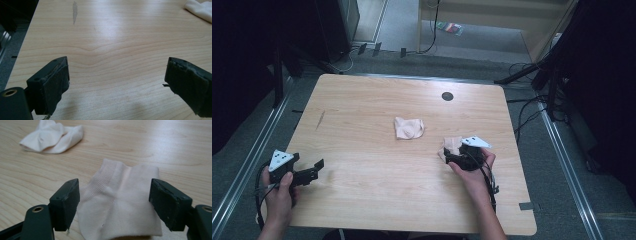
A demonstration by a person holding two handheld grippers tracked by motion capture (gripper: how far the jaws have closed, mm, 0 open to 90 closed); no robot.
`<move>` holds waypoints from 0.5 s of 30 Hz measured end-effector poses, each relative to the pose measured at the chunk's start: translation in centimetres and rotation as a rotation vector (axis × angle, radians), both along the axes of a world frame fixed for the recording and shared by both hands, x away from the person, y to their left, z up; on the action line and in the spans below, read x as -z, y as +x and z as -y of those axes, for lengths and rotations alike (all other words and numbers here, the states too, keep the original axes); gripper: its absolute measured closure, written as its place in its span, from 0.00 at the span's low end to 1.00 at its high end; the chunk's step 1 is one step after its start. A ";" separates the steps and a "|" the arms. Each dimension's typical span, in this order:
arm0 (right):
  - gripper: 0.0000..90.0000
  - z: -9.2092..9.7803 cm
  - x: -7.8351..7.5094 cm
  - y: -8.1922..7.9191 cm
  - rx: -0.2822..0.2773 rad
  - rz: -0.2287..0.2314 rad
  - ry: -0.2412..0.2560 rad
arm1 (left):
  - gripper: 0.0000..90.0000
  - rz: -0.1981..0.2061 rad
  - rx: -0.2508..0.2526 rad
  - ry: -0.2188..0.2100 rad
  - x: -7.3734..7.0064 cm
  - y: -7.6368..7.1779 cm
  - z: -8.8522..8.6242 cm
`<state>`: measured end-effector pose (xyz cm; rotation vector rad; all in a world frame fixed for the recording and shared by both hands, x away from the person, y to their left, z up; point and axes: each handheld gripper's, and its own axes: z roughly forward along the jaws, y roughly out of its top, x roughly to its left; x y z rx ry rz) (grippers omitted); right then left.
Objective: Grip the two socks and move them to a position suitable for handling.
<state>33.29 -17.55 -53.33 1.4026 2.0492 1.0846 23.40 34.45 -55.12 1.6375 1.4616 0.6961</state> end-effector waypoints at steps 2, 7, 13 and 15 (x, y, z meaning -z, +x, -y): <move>0.28 0.0 0.2 0.1 0.003 -0.006 -0.003 | 0.07 0.000 0.000 0.000 0.0 0.0 0.0; 0.32 -0.2 1.1 0.6 0.022 -0.030 -0.032 | 0.07 -0.001 0.002 0.003 0.0 0.0 0.0; 0.50 -0.5 1.5 0.4 0.058 -0.016 -0.088 | 0.07 -0.001 0.002 0.004 0.0 0.0 0.0; 0.61 -0.4 1.6 0.3 0.085 0.001 -0.088 | 0.07 -0.001 0.000 0.005 0.0 0.0 0.1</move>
